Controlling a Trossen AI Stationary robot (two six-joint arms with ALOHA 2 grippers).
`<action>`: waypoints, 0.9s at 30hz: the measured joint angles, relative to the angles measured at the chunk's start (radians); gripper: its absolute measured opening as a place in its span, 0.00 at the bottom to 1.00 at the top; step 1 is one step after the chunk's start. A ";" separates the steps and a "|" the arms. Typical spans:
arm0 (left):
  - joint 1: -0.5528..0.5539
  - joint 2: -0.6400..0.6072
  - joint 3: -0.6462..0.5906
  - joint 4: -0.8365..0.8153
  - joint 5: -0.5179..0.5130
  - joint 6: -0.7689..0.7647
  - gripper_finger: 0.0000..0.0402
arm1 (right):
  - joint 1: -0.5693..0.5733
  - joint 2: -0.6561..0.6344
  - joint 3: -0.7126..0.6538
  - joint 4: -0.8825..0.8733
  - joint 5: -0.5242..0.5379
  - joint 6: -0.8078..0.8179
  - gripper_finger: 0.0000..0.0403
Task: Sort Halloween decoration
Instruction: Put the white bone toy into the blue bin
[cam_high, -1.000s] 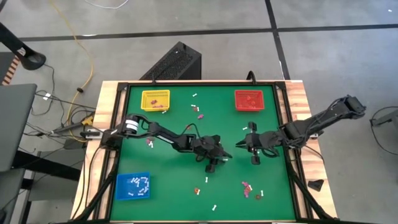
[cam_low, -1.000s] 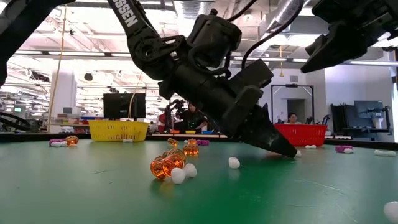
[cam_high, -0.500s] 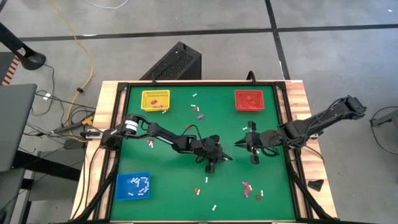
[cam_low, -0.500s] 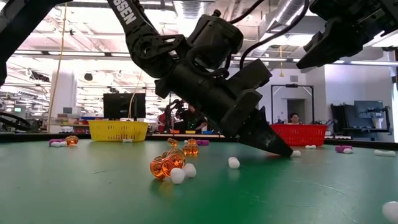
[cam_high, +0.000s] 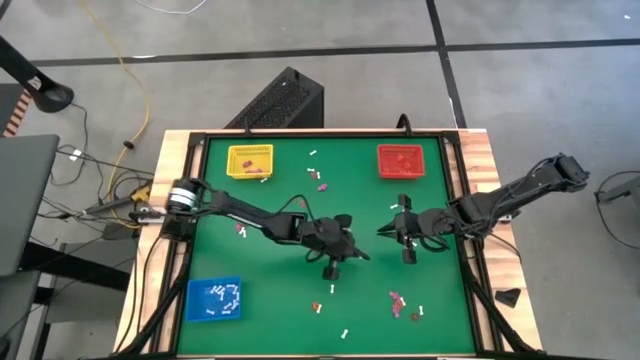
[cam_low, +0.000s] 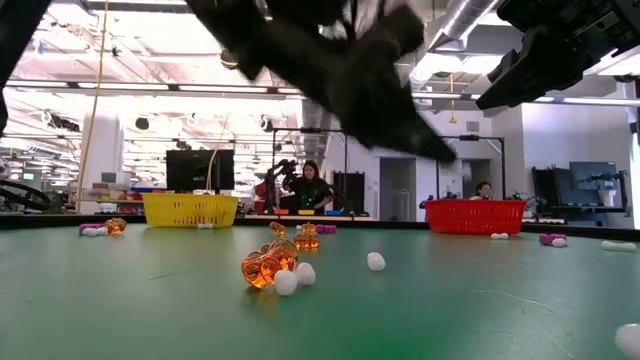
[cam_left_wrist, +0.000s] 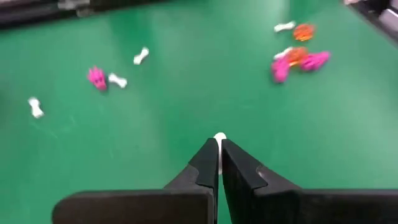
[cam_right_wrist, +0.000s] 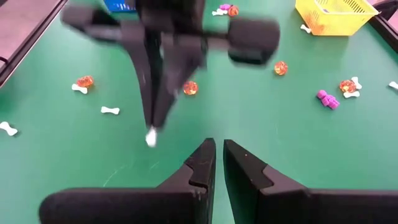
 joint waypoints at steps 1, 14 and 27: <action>-0.006 -0.029 0.000 -0.050 0.000 0.005 0.00 | 0.000 0.000 0.000 0.000 0.000 0.000 0.16; -0.248 -0.427 -0.095 -0.738 -0.045 -0.403 0.00 | 0.001 0.000 0.000 0.015 -0.001 -0.001 0.16; -0.727 -0.767 -0.406 -0.865 -0.227 -1.388 0.00 | -0.006 0.000 0.000 0.087 -0.002 -0.034 0.16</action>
